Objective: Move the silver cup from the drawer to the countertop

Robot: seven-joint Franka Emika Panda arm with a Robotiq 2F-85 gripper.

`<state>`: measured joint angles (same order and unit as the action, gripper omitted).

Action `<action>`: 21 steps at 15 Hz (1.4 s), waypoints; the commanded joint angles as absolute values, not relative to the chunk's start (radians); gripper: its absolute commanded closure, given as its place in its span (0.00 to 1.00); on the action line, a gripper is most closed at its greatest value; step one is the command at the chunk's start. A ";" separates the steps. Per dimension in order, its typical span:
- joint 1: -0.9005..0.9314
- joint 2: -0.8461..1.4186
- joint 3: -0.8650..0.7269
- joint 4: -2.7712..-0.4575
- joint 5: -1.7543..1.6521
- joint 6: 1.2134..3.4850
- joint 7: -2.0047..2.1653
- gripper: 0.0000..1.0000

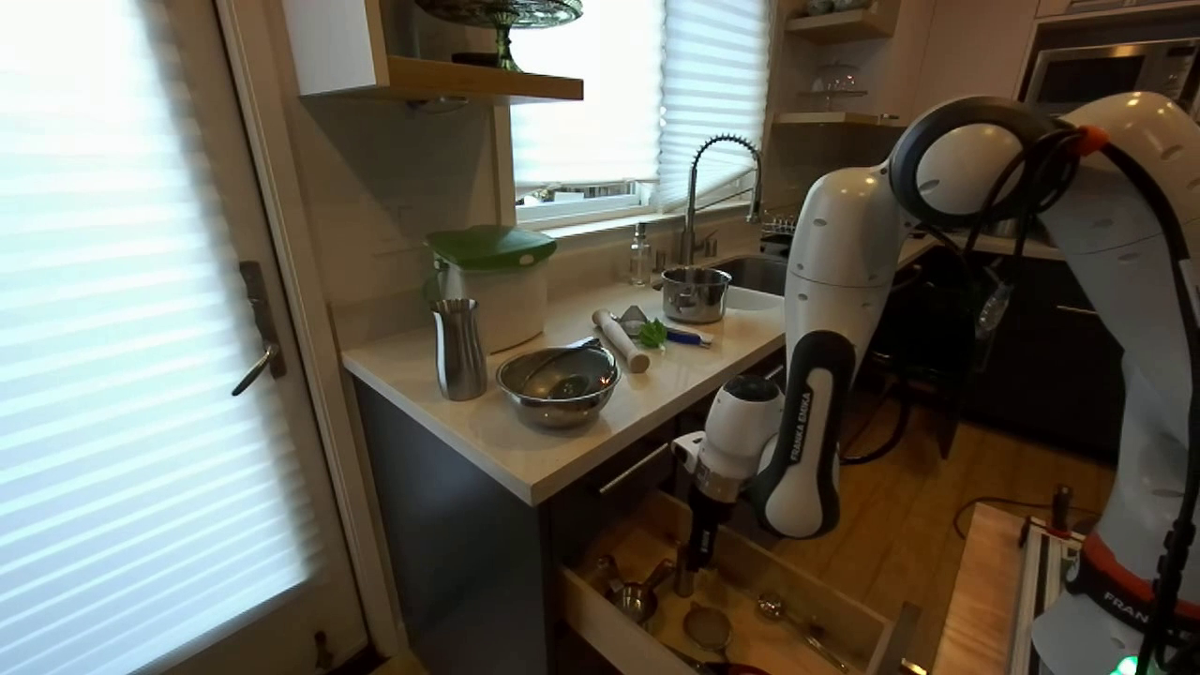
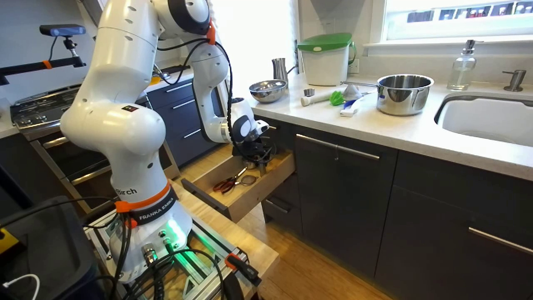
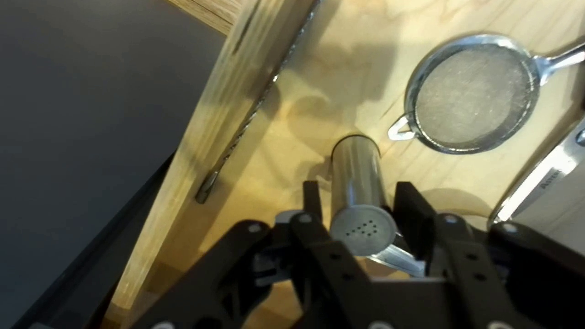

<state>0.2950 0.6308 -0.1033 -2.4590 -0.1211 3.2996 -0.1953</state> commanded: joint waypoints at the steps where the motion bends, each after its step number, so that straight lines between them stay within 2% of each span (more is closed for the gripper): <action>1: 0.258 0.664 -0.070 -2.456 -0.125 3.359 -0.180 0.84; 2: 0.253 0.667 -0.064 -2.455 -0.125 3.367 -0.181 0.89; 7: 0.217 0.558 -0.004 -2.531 -0.136 3.289 -0.177 0.89; 11: 0.146 0.345 0.103 -2.685 -0.144 3.221 -0.165 0.89; 17: 0.138 0.015 0.112 -2.775 -0.112 3.107 -0.121 0.89; 19: 0.095 -0.098 0.208 -2.783 -0.002 3.012 -0.162 0.89; 20: 0.127 0.038 0.139 -2.733 -0.080 3.096 -0.141 0.64; 21: 0.127 -0.013 0.155 -2.736 -0.053 3.054 -0.141 0.64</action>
<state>0.1159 -0.0132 0.1658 -2.7374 -0.0483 3.0561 -0.1467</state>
